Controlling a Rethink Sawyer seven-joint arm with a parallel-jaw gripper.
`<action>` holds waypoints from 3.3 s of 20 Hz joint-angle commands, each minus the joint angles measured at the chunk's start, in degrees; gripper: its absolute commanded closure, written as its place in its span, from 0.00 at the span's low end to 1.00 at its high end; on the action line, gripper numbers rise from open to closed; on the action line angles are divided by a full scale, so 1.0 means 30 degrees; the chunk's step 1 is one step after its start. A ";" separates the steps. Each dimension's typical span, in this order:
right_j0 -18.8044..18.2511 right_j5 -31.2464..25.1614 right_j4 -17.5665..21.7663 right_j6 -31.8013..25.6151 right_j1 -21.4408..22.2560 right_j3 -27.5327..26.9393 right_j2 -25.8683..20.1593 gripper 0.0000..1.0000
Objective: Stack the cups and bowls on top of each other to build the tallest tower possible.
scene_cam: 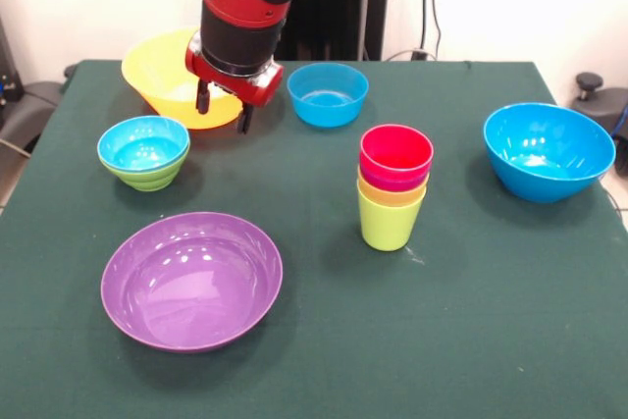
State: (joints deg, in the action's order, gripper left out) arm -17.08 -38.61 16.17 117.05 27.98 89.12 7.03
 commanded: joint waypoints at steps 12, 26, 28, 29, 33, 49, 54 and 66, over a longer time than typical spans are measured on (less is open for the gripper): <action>0.0658 -0.0736 -0.0137 0.0523 -0.0136 0.0188 -0.1481 0.00; 0.0394 -0.3517 -0.0422 -0.0509 0.0623 0.0798 -0.1645 0.00; 0.0390 -0.3659 -0.0449 -0.0443 0.0984 0.1217 -0.1616 0.00; 0.0382 -0.3713 -0.0451 -0.0421 0.1147 0.1399 -0.1611 0.00; 0.0356 -0.4797 -0.0527 -0.0624 0.1836 0.1796 -0.1645 0.00; -0.0195 -0.1940 -0.0481 0.0430 0.0629 0.2086 -0.2206 0.00; -0.0681 -0.0349 -0.0767 0.0818 0.0121 0.2492 -0.2513 0.00; -0.0704 0.1904 -0.1205 0.1710 -0.0324 0.2994 -0.2343 0.00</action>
State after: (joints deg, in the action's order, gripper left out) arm -18.87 -38.03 14.26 117.05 30.27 95.52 6.25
